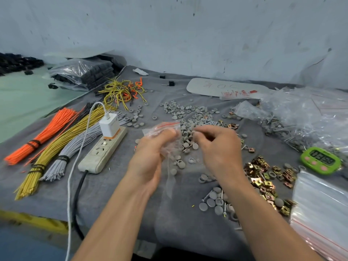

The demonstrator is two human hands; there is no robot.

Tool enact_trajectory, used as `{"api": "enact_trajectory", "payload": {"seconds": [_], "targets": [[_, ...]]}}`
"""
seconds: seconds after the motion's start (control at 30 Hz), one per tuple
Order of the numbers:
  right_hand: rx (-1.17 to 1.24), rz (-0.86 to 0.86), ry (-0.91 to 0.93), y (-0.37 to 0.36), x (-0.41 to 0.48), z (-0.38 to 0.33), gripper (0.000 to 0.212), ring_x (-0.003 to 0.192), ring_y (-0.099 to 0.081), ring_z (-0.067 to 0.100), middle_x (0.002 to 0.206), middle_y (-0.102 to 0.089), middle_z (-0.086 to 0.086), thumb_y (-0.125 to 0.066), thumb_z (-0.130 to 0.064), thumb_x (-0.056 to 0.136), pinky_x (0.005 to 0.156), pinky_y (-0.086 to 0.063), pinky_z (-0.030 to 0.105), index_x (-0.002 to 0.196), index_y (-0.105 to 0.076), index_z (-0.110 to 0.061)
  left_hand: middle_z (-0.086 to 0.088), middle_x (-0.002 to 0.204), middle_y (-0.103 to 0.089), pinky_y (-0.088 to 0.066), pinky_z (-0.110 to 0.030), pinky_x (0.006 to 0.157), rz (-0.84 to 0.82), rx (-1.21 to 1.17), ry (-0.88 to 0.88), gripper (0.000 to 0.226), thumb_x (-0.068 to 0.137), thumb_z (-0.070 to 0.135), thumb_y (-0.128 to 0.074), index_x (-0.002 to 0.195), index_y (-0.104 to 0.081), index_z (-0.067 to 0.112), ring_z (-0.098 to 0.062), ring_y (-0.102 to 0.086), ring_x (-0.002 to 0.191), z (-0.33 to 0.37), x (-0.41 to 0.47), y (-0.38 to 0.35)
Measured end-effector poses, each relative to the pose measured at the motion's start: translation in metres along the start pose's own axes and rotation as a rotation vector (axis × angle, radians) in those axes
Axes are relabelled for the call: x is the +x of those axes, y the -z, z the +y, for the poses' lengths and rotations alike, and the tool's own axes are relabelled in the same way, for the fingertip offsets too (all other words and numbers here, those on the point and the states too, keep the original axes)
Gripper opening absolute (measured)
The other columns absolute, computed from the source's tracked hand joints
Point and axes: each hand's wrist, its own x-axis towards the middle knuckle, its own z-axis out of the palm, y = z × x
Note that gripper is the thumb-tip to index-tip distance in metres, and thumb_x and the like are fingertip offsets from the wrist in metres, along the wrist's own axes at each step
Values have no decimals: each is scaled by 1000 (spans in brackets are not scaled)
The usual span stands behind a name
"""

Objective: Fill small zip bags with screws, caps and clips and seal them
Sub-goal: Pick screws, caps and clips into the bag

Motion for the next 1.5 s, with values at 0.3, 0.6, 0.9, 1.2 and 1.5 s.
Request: {"api": "enact_trajectory", "payload": {"seconds": [0.3,0.6,0.9,1.2,1.5], "targets": [[75,-172,45,-2,-6,-6,23,135,-48,7,138,-61,-16,-86,-16,75,113,-37,29,83,-84,-38,17,92,-69,-51,-32,73,54,1030,-351,47,68,28,-78,103,-50,43,-7,-63,87,-17,-7,-9],[-155,-432,117,-3,-10,-5,29,67,-51,2,65,-57,-37,-55,-33,79,60,-36,15,60,-64,-53,17,78,-55,-30,-31,108,-28,1237,-584,34,67,22,-55,99,-51,30,-9,-43,90,-17,-13,-17],[-60,-806,-103,-3,-13,-3,25,65,-56,8,62,-62,-11,-48,-23,87,63,-46,36,69,-64,-29,13,83,-55,-28,-19,99,-96,1323,-495,60,61,3,-74,99,-40,34,-5,-34,82,-17,-22,-16],[270,-672,-108,-8,-15,-10,30,57,-55,-3,67,-62,-7,-42,20,90,54,-42,13,86,-66,3,15,92,-63,-23,-33,121,-25,1351,-566,47,68,17,-76,108,-57,33,-9,-53,96,-9,-13,-5],[-364,-403,-130,-12,-7,8,40,99,-69,17,117,-73,-5,-60,-7,93,88,-55,30,123,-73,-30,10,91,-66,-35,-44,113,150,1481,-442,41,74,37,-80,103,-52,34,-7,-50,89,-9,0,27]]}}
